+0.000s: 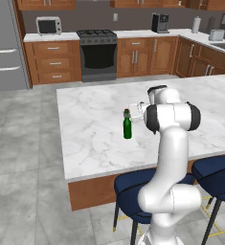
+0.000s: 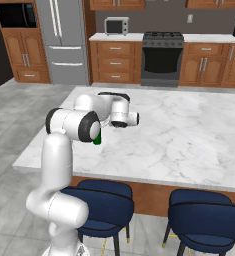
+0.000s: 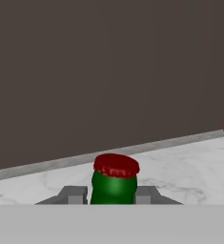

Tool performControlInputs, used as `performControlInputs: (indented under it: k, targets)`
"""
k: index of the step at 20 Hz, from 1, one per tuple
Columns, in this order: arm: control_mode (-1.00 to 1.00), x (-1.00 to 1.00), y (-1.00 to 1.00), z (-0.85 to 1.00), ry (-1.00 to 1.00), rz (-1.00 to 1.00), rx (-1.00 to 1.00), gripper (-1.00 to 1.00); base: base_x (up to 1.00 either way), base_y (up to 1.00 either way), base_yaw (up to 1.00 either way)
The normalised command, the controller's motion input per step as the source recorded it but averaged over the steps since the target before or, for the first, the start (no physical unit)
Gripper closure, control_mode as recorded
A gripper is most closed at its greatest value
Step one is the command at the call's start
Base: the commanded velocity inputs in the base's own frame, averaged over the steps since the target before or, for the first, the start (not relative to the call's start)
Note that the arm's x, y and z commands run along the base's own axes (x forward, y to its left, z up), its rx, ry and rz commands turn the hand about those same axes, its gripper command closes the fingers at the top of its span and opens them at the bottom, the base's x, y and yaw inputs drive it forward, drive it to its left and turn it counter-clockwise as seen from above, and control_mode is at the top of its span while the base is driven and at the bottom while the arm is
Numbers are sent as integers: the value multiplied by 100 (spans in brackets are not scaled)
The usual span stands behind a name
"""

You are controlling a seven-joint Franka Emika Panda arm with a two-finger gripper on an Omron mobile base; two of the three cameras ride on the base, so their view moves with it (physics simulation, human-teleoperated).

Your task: Get the candle and the beer from the cabinet and move them to the dining counter.

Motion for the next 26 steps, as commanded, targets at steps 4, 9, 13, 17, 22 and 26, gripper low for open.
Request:
performControlInputs:
  k: [4,9,13,17,22,26]
  targets:
    - [-100,0,0,-20,0,0,0,100,0,0,0]
    - [-100,0,0,0,0,0,0,100,0,0,0]
    - [-100,0,0,0,0,1,0,100,0,0,0]
    - [-100,0,0,0,-5,0,0,100,0,0,0]
    - [-100,0,-7,0,-11,2,0,100,0,0,0]
    - [-100,0,-6,-1,-6,2,0,100,0,0,0]
